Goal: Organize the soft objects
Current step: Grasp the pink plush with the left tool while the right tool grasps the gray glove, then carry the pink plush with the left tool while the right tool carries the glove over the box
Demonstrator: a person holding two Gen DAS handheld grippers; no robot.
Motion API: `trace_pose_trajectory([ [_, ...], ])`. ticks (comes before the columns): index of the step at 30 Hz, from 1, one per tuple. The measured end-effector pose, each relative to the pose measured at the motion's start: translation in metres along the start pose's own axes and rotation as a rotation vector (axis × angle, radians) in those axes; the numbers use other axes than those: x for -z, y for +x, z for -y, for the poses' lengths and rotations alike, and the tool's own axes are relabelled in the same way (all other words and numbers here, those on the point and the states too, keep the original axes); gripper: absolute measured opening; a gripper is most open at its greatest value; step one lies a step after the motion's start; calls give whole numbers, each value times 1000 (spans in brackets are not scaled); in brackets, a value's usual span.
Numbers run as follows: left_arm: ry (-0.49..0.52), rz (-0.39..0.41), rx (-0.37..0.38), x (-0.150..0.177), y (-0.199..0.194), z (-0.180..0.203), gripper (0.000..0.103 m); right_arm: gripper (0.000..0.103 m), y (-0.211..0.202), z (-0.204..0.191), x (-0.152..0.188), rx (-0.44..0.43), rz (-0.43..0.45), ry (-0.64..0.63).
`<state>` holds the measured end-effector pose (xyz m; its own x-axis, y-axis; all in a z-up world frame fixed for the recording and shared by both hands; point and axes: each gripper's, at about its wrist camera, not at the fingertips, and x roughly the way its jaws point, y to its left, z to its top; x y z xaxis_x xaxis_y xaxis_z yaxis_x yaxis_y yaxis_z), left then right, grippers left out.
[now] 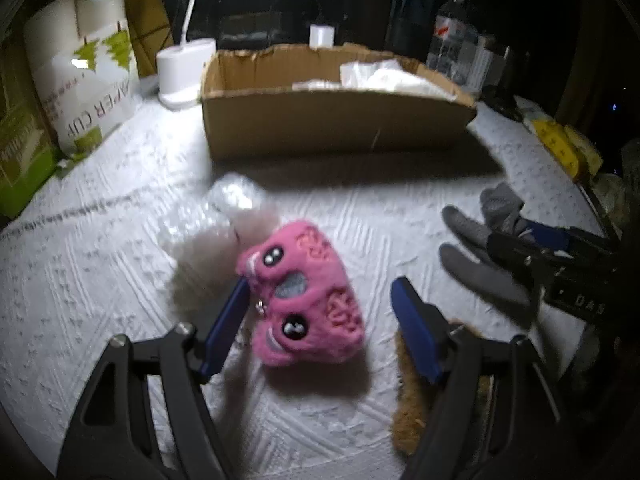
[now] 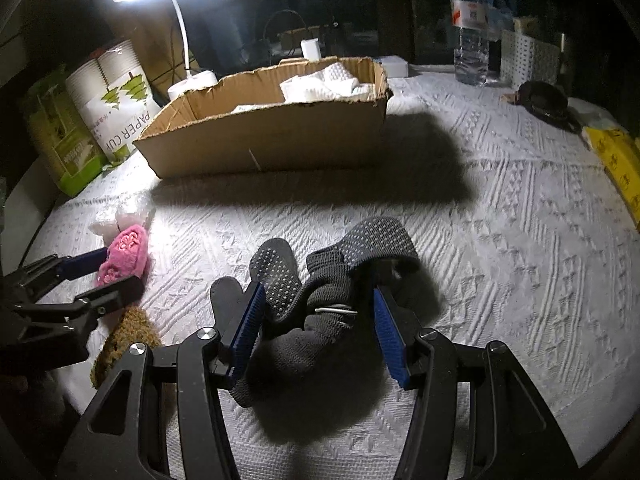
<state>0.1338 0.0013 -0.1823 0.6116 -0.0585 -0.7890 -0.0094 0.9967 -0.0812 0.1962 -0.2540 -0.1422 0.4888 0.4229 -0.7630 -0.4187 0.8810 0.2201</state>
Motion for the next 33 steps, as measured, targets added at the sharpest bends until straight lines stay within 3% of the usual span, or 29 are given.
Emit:
trace_pose_trajectory([
  [3, -6, -8, 15, 2, 2, -2, 66, 48, 2, -1, 2, -7, -3, -6],
  [5, 4, -5, 4, 2, 2, -1, 52, 43, 3, -1, 2, -6, -1, -13],
  [8, 7, 2, 23, 1, 1, -1, 46, 33, 2, -2, 1, -5, 4, -24],
  [12, 17, 24, 43, -3, -7, 3, 45, 28, -3, -5, -1, -11, 23, -38],
  [33, 17, 161, 67, -46, -53, -2, 45, 27, -41, -21, -43, -36, 145, -97],
])
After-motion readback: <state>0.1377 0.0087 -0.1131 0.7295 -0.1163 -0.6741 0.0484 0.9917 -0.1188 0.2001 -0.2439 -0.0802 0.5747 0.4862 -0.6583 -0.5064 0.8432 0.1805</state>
